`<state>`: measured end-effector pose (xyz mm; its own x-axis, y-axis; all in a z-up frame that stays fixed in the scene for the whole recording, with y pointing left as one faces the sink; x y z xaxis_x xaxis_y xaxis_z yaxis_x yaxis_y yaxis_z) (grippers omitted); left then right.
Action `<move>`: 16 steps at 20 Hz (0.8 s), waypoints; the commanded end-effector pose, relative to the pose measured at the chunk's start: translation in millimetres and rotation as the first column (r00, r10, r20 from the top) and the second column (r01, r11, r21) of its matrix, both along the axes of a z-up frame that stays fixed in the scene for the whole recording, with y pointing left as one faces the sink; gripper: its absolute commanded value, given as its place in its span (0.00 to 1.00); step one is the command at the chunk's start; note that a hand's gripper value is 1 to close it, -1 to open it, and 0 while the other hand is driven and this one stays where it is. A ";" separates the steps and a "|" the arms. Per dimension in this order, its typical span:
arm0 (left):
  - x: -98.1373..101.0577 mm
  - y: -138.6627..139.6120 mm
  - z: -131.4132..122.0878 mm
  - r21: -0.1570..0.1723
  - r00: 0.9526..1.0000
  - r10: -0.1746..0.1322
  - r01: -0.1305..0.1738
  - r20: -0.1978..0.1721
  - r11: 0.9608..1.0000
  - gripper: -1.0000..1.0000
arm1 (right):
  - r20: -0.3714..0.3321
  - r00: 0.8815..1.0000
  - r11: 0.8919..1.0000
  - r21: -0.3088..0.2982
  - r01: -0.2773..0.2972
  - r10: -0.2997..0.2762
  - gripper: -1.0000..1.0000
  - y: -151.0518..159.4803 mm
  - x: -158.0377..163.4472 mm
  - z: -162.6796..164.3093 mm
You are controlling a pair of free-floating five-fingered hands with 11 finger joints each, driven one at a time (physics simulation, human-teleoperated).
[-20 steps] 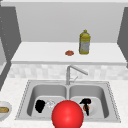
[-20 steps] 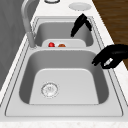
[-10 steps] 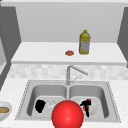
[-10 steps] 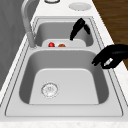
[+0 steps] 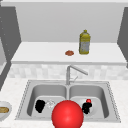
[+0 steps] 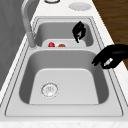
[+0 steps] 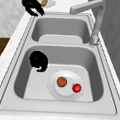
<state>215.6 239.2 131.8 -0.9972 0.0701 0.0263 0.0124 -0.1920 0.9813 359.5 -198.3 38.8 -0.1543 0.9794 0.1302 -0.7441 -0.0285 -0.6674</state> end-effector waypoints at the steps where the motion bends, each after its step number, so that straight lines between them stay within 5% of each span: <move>1: 0.0 0.0 0.0 0.000 1.000 0.000 0.000 0.000 1.000 0.50 | -0.026 1.000 1.000 0.000 -0.014 0.014 1.00 -4.2 0.0 -11.5; 3: 0.0 0.0 0.0 0.000 1.000 0.000 0.000 0.000 1.000 0.50 | -0.035 0.999 1.000 0.001 -0.012 0.012 1.00 -4.9 0.7 -14.7; 4: 0.0 0.0 0.0 0.000 1.000 0.000 0.000 0.000 1.000 0.50 | -0.042 0.999 1.000 0.001 -0.011 0.011 0.00 -4.3 3.5 -13.5; 16: 0.0 0.0 0.0 0.000 1.000 0.000 0.000 0.000 1.000 0.50 | -0.093 0.994 0.998 -0.026 -0.055 0.052 0.00 -15.2 40.2 20.0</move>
